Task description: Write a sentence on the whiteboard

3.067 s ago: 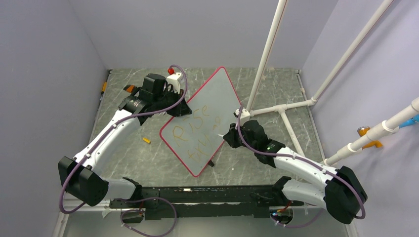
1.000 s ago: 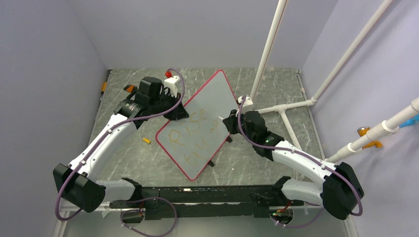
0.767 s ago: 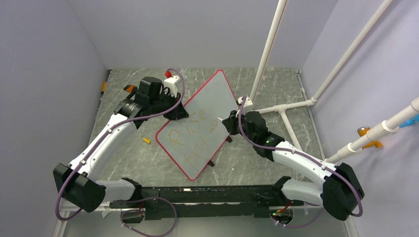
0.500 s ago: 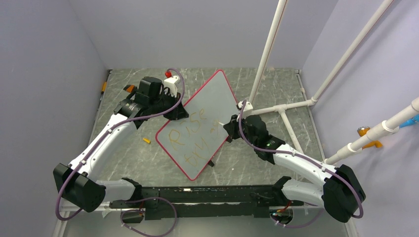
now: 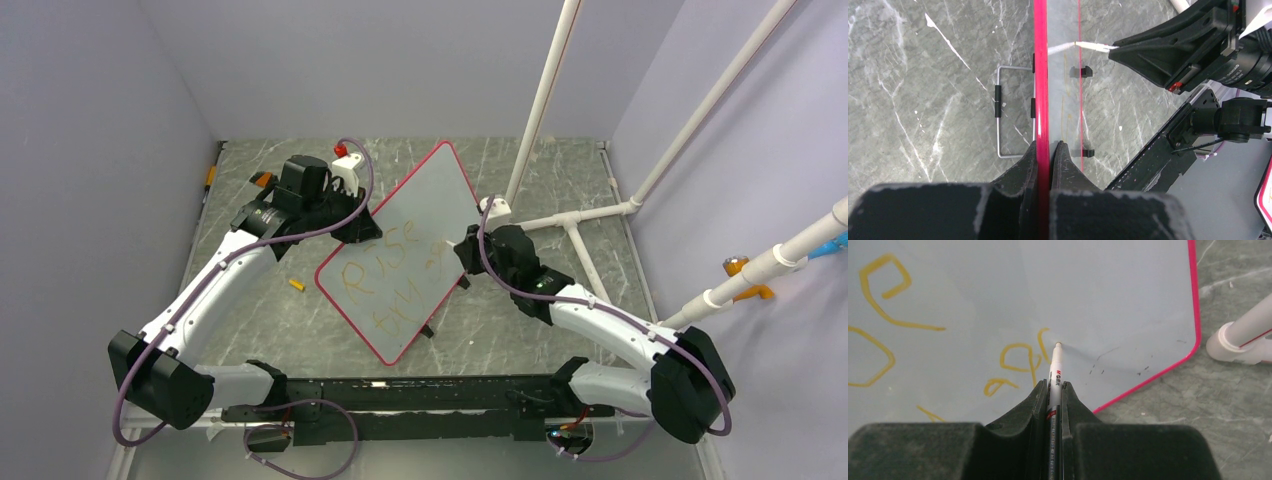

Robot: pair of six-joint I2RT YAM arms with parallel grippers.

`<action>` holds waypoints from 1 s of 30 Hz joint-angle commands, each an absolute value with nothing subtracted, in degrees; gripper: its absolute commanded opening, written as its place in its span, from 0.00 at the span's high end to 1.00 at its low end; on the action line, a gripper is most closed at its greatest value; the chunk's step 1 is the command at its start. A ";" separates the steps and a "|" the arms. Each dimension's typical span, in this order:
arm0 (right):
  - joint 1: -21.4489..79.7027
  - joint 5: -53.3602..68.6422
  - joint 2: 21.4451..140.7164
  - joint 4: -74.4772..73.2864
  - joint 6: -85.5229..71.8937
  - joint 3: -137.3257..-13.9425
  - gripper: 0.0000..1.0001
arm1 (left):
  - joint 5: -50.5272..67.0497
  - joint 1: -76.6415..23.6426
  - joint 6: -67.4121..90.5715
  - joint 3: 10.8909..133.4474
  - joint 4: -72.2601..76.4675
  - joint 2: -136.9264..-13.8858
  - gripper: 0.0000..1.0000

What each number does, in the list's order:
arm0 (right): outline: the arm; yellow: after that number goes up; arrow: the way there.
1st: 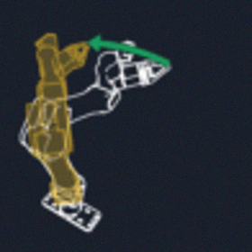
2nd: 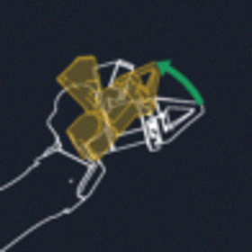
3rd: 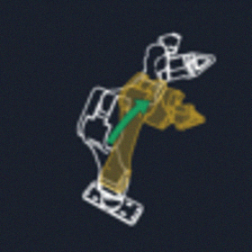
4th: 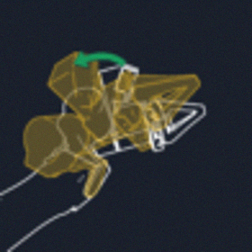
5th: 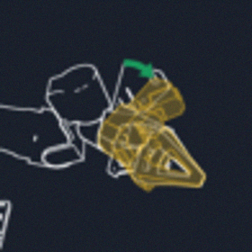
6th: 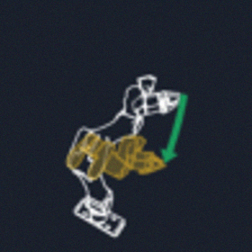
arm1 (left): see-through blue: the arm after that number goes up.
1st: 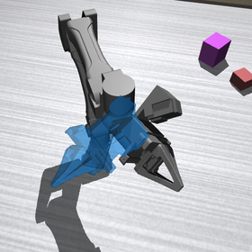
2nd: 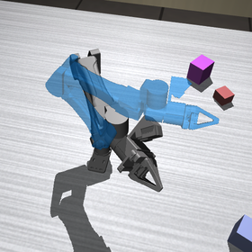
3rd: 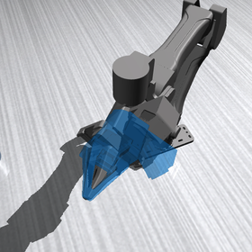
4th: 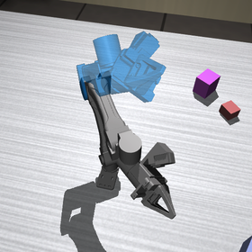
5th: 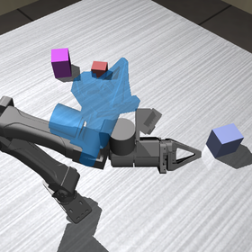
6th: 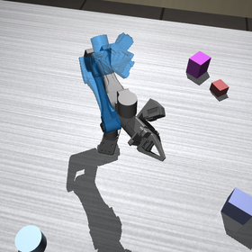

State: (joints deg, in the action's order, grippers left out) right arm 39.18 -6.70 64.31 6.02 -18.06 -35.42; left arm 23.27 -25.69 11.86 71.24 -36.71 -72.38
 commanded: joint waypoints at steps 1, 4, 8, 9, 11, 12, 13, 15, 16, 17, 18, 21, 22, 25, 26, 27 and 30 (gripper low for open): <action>39.11 -7.96 65.72 7.47 -16.99 -40.10 1.00 | 10.36 -25.44 -3.60 68.37 -41.92 -74.80 1.00; 39.10 -7.36 66.46 7.73 -17.01 -41.07 1.00 | 10.54 -25.48 -3.54 68.29 -41.88 -74.71 1.00; 39.05 -6.59 66.43 8.30 -17.23 -41.24 1.00 | 10.62 -25.49 -3.59 68.26 -41.86 -74.58 1.00; 39.10 -6.33 66.27 8.49 -17.40 -41.07 1.00 | 10.63 -25.49 -3.60 68.23 -41.90 -74.54 1.00; 39.11 -6.08 66.21 8.46 -17.49 -41.05 1.00 | 10.63 -25.49 -3.60 68.20 -41.85 -74.52 1.00; 39.09 -6.02 66.35 8.37 -17.49 -40.92 1.00 | 10.63 -25.49 -3.65 68.20 -41.84 -74.53 1.00; 39.06 -6.10 66.48 8.35 -17.56 -40.84 1.00 | 10.63 -25.42 -3.61 68.24 -41.88 -74.49 1.00; 39.03 -6.25 66.68 8.22 -17.70 -40.34 1.00 | 10.56 -25.49 -3.60 68.25 -41.87 -74.37 1.00; 39.05 -6.24 66.78 8.26 -17.82 -40.01 1.00 | 10.55 -25.49 -3.60 68.14 -41.88 -74.29 1.00; 39.10 -6.24 66.82 8.33 -18.03 -39.51 1.00 | 10.55 -25.44 -3.65 68.16 -41.91 -74.27 1.00; 39.09 -6.17 66.85 8.47 -18.16 -38.92 1.00 | 10.55 -25.46 -3.61 68.20 -41.77 -74.25 1.00; 39.05 -6.07 66.44 8.61 -18.66 -37.42 1.00 | 10.55 -25.47 -3.60 68.16 -41.77 -74.19 1.00; 39.08 -6.15 66.22 8.61 -18.78 -36.90 1.00 | 10.46 -25.45 -3.60 68.13 -41.75 -74.20 1.00; 39.10 -6.53 65.53 8.31 -18.97 -35.85 1.00 | 10.39 -25.49 -3.63 68.16 -41.84 -74.15 1.00; 39.09 -6.65 65.39 8.22 -19.03 -35.67 1.00 | 10.42 -25.49 -3.63 68.19 -41.87 -74.13 1.00; 39.07 -6.83 65.23 8.11 -18.91 -35.43 1.00 | 10.44 -25.49 -3.61 68.19 -41.84 -74.12 1.00; 39.08 -7.35 65.13 7.71 -18.81 -35.18 1.00 | 10.41 -25.48 -3.60 68.08 -41.87 -74.14 1.00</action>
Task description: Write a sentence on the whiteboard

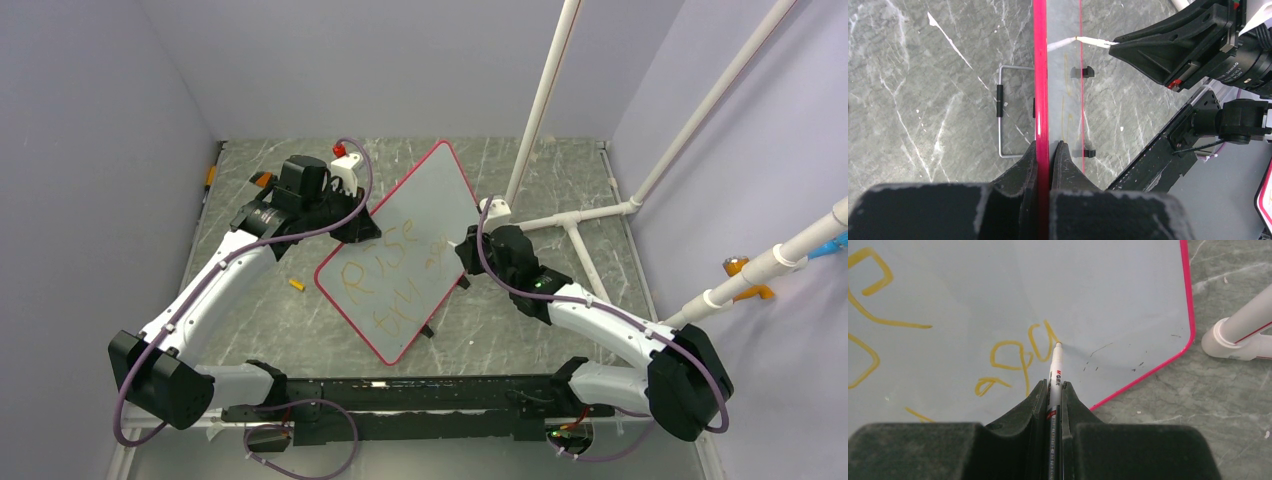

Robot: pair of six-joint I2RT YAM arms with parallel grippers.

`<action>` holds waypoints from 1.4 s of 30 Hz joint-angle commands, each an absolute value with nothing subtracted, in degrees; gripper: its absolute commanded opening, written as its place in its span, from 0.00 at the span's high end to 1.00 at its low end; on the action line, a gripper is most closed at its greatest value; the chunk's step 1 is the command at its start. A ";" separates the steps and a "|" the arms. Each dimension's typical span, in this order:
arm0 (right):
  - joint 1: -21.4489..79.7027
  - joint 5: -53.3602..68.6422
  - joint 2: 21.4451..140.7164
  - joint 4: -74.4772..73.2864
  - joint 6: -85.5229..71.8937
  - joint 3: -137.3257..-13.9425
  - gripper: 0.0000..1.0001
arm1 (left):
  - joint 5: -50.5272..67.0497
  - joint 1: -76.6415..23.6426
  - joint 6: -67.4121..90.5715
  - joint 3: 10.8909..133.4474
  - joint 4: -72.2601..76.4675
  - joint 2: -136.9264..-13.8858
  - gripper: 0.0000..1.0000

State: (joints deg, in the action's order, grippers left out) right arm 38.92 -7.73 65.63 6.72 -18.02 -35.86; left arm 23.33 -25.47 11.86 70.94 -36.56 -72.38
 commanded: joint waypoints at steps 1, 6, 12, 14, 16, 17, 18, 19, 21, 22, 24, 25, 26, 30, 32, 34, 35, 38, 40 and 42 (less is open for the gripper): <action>39.11 -7.52 65.15 7.59 -18.74 -35.20 1.00 | 10.45 -25.44 -3.60 68.03 -41.87 -74.08 1.00; 39.12 -9.11 64.69 6.42 -18.35 -35.63 1.00 | 10.37 -25.49 -3.65 68.05 -41.85 -74.05 1.00; 39.02 -11.48 62.99 4.86 -17.39 -36.54 1.00 | 10.28 -25.48 -3.61 68.05 -41.84 -74.00 1.00; 38.96 -11.38 62.24 4.75 -17.49 -36.92 1.00 | 10.20 -25.49 -3.60 68.04 -41.96 -74.01 1.00; 38.97 -11.26 61.27 4.75 -17.58 -37.37 1.00 | 10.15 -25.45 -3.60 68.03 -41.97 -73.97 1.00; 38.97 -11.33 61.06 4.75 -17.60 -37.62 1.00 | 10.12 -25.48 -3.65 67.95 -41.91 -73.88 1.00; 38.97 -11.40 60.93 4.75 -17.58 -37.88 1.00 | 10.02 -25.44 -3.61 67.87 -41.84 -73.88 1.00; 38.90 -11.44 60.78 4.81 -17.58 -38.25 1.00 | 10.00 -25.48 -3.60 67.87 -41.89 -73.83 1.00; 38.80 -11.38 60.89 5.15 -17.57 -38.69 1.00 | 10.02 -25.47 -3.60 67.92 -41.92 -73.84 1.00; 38.71 -11.34 61.16 5.37 -17.48 -38.96 1.00 | 10.01 -25.49 -3.60 67.95 -41.92 -73.87 1.00; 38.58 -11.26 61.87 5.85 -17.41 -39.47 1.00 | 9.95 -25.42 -3.60 67.88 -41.85 -73.70 1.00; 38.48 -11.17 62.34 6.14 -17.40 -39.82 1.00 | 9.93 -25.48 -3.60 67.92 -41.86 -73.66 1.00; 38.32 -11.12 62.78 6.34 -17.36 -40.08 1.00 | 9.98 -25.47 -3.63 67.83 -41.84 -73.65 1.00; 37.69 -10.63 64.21 7.13 -17.10 -41.13 1.00 | 9.89 -25.49 -3.69 67.76 -41.86 -73.57 1.00; 37.31 -10.25 64.76 7.34 -16.99 -41.58 1.00 | 9.85 -25.49 -3.69 67.83 -41.88 -73.59 1.00; 36.85 -9.74 65.23 7.59 -16.97 -41.94 1.00 | 9.83 -25.44 -3.70 67.69 -41.81 -73.49 1.00; 36.59 -9.49 65.56 7.76 -16.96 -41.94 1.00 | 9.82 -25.48 -3.74 67.74 -41.82 -73.40 1.00; 35.78 -8.20 66.09 8.45 -17.27 -41.97 1.00 | 9.75 -25.48 -3.78 67.63 -41.75 -73.30 1.00; 35.23 -6.86 66.40 9.16 -17.77 -41.71 1.00 | 9.69 -25.49 -3.78 67.60 -41.76 -73.30 1.00; 34.64 -5.99 66.57 9.83 -18.12 -41.34 1.00 | 9.65 -25.44 -3.78 67.61 -41.75 -73.30 1.00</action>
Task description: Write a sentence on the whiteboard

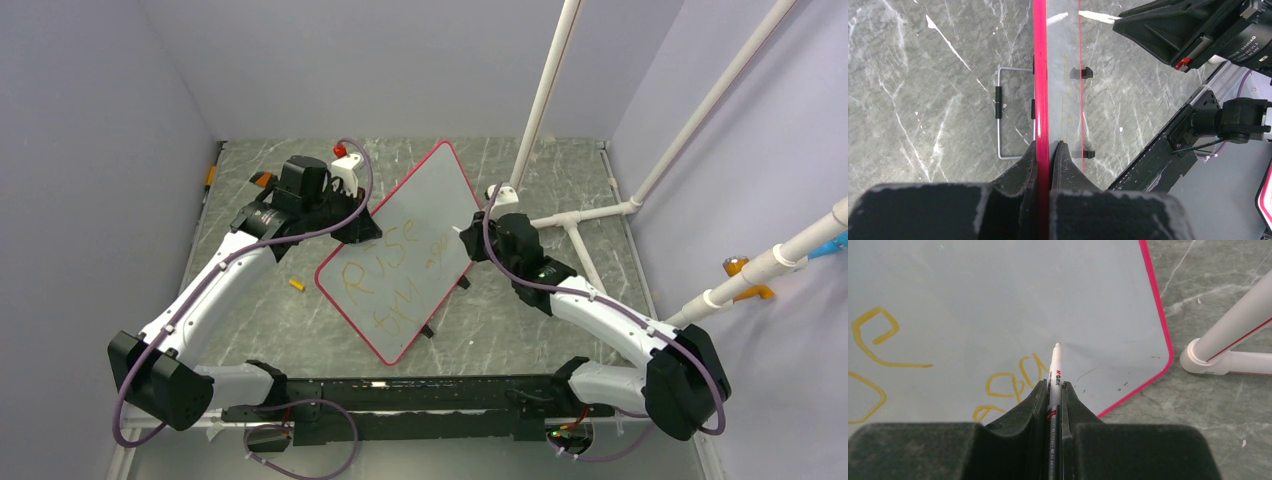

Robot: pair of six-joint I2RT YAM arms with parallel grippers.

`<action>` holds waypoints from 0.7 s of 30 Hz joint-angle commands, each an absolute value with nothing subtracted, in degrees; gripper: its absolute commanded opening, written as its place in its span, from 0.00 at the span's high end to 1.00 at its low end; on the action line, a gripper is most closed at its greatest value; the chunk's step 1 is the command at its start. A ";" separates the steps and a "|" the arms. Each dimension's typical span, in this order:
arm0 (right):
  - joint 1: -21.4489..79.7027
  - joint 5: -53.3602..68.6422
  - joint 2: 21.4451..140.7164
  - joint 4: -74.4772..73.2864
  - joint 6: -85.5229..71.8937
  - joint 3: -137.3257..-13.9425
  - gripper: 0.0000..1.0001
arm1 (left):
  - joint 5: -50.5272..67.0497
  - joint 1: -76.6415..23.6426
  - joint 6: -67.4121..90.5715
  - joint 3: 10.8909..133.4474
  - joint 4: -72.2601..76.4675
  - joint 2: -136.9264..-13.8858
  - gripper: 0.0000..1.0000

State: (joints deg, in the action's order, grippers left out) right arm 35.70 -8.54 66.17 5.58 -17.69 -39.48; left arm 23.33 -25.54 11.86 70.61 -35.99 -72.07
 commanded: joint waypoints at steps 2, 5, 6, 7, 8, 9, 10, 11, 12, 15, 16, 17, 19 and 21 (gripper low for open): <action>34.18 -5.12 66.77 10.37 -18.49 -41.10 1.00 | 9.67 -25.42 -3.78 67.55 -41.78 -73.30 1.00; 33.34 -3.82 67.06 11.34 -19.03 -40.85 1.00 | 9.67 -25.45 -3.81 67.55 -41.73 -73.28 1.00; 33.08 -3.30 67.18 11.56 -19.26 -40.76 1.00 | 9.73 -25.47 -3.78 67.51 -41.72 -73.30 1.00; 32.91 -2.87 67.35 11.72 -19.47 -40.78 1.00 | 9.75 -25.43 -3.86 67.58 -41.74 -73.30 1.00; 32.73 -2.62 67.58 11.80 -19.57 -40.66 1.00 | 9.74 -25.44 -3.87 67.56 -41.77 -73.30 1.00; 32.64 -2.32 67.72 11.85 -19.66 -40.63 1.00 | 9.75 -25.42 -3.87 67.51 -41.75 -73.25 1.00; 32.58 -2.17 67.83 11.87 -19.75 -40.61 1.00 | 9.76 -25.42 -3.87 67.56 -41.70 -73.15 1.00; 32.60 -1.93 68.08 11.99 -19.85 -40.45 1.00 | 9.76 -25.48 -3.91 67.54 -41.67 -73.11 1.00; 32.59 -1.74 68.11 11.94 -19.98 -40.37 1.00 | 9.76 -25.49 -3.87 67.52 -41.66 -73.08 1.00; 32.56 -1.34 68.28 12.04 -20.22 -39.73 1.00 | 9.76 -25.43 -3.87 67.48 -41.67 -73.03 1.00; 32.55 -1.24 68.23 12.04 -20.29 -39.46 1.00 | 9.69 -25.42 -3.87 67.44 -41.66 -72.96 1.00; 32.54 -1.10 68.27 11.99 -20.38 -39.12 1.00 | 9.75 -25.41 -3.89 67.42 -41.66 -72.91 1.00; 32.56 -0.97 68.09 11.79 -20.60 -38.28 1.00 | 9.80 -25.46 -3.95 67.44 -41.66 -72.86 1.00; 32.55 -1.03 67.74 11.68 -20.74 -37.48 1.00 | 9.82 -25.48 -3.95 67.45 -41.73 -72.86 1.00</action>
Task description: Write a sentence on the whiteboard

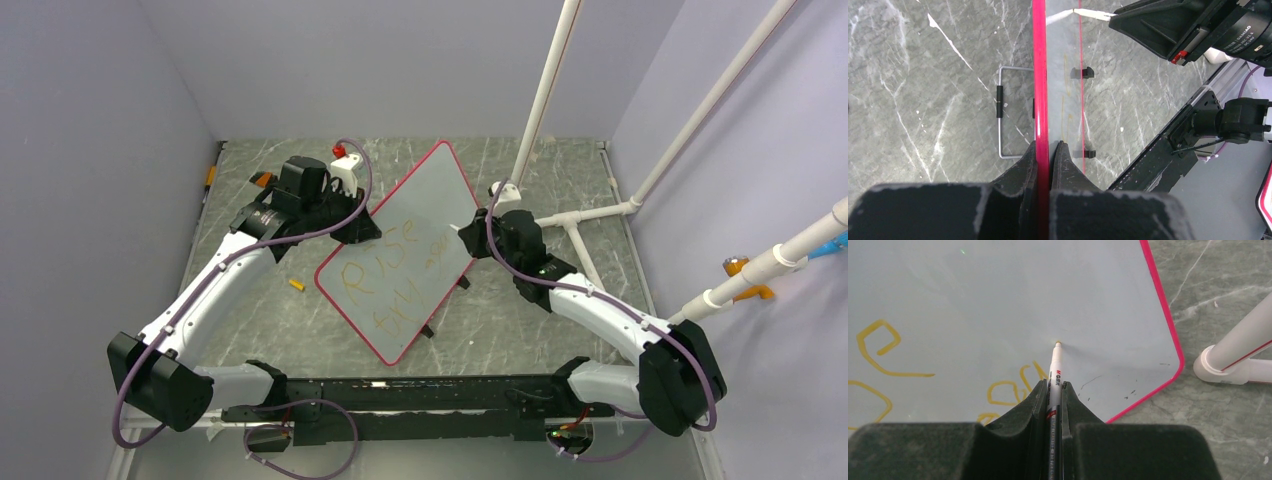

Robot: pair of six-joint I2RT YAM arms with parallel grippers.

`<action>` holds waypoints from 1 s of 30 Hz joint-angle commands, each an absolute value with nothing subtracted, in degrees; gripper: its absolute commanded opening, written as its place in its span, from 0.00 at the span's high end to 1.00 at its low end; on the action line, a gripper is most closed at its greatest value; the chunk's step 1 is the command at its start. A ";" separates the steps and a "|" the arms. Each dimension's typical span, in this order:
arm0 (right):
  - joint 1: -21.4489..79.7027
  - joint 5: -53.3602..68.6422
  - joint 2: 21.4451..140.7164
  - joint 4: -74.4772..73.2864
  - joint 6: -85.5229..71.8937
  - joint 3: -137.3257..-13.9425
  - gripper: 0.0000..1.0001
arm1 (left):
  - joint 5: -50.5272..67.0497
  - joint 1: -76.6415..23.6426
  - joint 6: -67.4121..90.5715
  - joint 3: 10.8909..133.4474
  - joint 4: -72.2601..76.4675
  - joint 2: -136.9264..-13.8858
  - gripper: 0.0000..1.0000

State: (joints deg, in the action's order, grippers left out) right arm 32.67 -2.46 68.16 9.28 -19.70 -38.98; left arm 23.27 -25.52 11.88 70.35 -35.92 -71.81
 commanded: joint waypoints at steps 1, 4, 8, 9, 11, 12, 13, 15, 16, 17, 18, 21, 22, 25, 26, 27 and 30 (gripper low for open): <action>32.59 -0.98 67.50 11.61 -20.86 -37.04 1.00 | 9.84 -25.41 -4.00 67.43 -41.67 -72.86 1.00; 32.60 -0.97 66.95 11.53 -21.16 -35.81 1.00 | 9.89 -25.48 -3.96 67.44 -41.66 -72.87 1.00; 32.62 -0.95 66.49 11.19 -21.52 -34.43 1.00 | 9.85 -25.48 -3.96 67.33 -41.65 -72.67 1.00; 32.60 -0.90 66.33 11.10 -21.53 -34.04 1.00 | 9.84 -25.49 -3.96 67.32 -41.54 -72.62 1.00; 32.64 -1.03 65.93 10.87 -21.62 -33.58 1.00 | 9.88 -25.49 -3.96 67.35 -41.56 -72.68 1.00; 32.53 -1.11 65.80 10.75 -21.62 -33.36 1.00 | 9.90 -25.42 -3.96 67.33 -41.61 -72.64 1.00; 32.60 -1.06 65.63 10.62 -21.62 -33.25 1.00 | 9.99 -25.46 -3.96 67.32 -41.58 -72.68 1.00; 32.59 -1.11 65.33 10.12 -21.57 -33.20 1.00 | 9.94 -25.49 -3.96 67.36 -41.57 -72.69 1.00; 32.60 -1.16 65.06 9.73 -21.55 -33.29 1.00 | 9.95 -25.47 -3.96 67.33 -41.54 -72.60 1.00; 32.56 -1.27 64.73 9.37 -21.46 -33.31 1.00 | 9.99 -25.44 -4.00 67.37 -41.52 -72.60 1.00; 32.60 -1.44 64.44 8.93 -21.38 -33.47 1.00 | 9.94 -25.42 -3.96 67.34 -41.49 -72.60 1.00; 32.61 -2.76 62.87 7.39 -20.61 -34.12 1.00 | 9.93 -25.48 -3.96 67.37 -41.53 -72.51 1.00; 32.63 -3.21 62.27 7.04 -20.32 -34.36 1.00 | 9.93 -25.46 -3.96 67.37 -41.50 -72.51 1.00; 32.60 -3.98 61.02 5.98 -19.65 -35.50 1.00 | 9.93 -25.46 -3.96 67.32 -41.62 -72.51 1.00; 32.63 -4.04 60.72 5.83 -19.46 -36.03 1.00 | 9.93 -25.45 -3.96 67.32 -41.58 -72.51 1.00; 32.61 -3.98 60.62 5.75 -19.37 -36.72 1.00 | 9.99 -25.48 -3.96 67.32 -41.54 -72.51 1.00; 32.55 -3.77 61.09 6.01 -19.24 -38.59 1.00 | 9.96 -25.43 -3.96 67.36 -41.58 -72.51 1.00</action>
State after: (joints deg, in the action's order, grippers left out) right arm 32.45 -2.94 61.91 5.48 -20.29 -34.26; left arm 23.27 -25.54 11.88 70.06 -35.81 -71.40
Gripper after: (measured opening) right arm 0.131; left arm 0.079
